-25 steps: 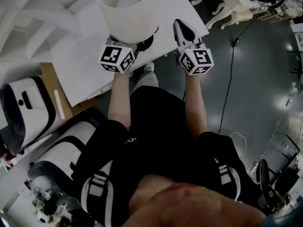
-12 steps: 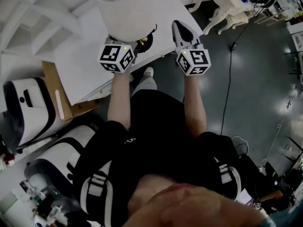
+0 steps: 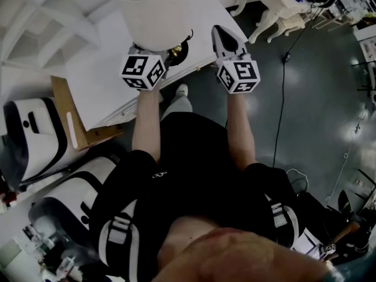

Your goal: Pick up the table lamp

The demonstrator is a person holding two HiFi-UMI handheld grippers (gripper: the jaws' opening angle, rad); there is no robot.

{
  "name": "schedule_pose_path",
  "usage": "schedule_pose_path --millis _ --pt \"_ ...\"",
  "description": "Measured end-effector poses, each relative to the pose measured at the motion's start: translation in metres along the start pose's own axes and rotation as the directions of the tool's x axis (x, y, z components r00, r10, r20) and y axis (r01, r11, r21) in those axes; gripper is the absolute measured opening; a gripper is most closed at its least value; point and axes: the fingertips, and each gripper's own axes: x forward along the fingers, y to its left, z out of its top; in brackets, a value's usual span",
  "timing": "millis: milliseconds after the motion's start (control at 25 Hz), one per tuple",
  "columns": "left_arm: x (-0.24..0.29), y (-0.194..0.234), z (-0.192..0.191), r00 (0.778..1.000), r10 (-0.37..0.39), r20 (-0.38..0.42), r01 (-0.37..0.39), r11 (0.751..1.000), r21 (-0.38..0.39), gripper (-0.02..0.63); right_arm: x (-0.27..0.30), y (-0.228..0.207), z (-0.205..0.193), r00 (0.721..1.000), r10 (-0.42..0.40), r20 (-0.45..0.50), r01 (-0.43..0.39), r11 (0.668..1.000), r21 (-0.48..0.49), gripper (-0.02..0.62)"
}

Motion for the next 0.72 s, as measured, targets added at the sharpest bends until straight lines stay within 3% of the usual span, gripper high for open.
schedule_pose_path --millis 720 --pt "0.012 0.013 -0.007 1.0 0.017 -0.017 -0.017 1.0 -0.009 0.14 0.011 -0.017 -0.003 1.0 -0.007 -0.009 0.008 1.0 0.009 0.017"
